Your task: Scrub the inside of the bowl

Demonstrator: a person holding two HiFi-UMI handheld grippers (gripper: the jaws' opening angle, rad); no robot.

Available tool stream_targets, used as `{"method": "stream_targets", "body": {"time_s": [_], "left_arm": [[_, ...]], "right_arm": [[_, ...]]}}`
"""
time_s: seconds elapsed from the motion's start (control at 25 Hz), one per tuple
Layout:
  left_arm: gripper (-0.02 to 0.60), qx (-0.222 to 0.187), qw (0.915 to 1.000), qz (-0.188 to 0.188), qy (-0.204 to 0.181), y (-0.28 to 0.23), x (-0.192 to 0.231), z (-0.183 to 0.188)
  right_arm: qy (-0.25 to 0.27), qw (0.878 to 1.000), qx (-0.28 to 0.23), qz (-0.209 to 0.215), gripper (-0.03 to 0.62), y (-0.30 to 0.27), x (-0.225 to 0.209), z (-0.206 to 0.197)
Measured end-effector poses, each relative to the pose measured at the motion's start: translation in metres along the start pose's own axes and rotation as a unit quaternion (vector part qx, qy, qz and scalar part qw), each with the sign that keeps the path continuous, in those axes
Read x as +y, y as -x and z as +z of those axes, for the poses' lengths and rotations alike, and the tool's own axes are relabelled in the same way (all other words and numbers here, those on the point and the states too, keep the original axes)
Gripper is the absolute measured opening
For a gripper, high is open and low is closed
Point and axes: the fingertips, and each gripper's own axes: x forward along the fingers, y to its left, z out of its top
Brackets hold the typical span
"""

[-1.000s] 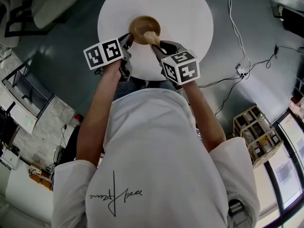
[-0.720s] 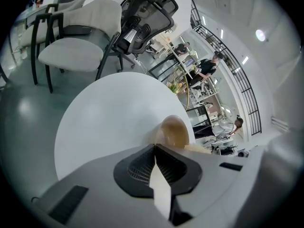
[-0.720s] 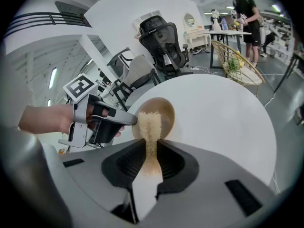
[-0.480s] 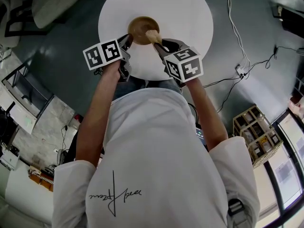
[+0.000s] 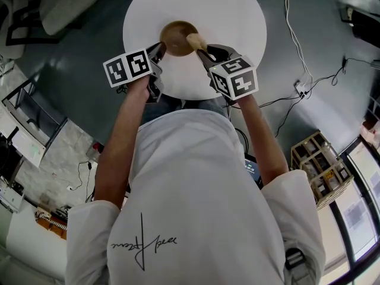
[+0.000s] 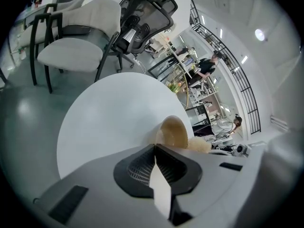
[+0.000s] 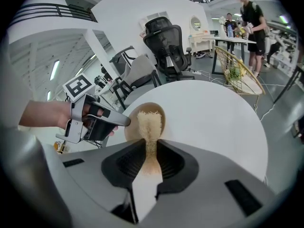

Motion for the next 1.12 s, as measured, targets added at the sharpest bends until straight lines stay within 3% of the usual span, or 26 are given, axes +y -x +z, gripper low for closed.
{"method": "stream_targets", "body": {"time_s": [1.12], "left_arm": [[0.015, 0.002, 1.0, -0.002, 0.004, 0.0, 0.002, 0.002]], "right_arm": [[0.026, 1.0, -0.003, -0.005, 0.084, -0.001, -0.015, 0.022]]}}
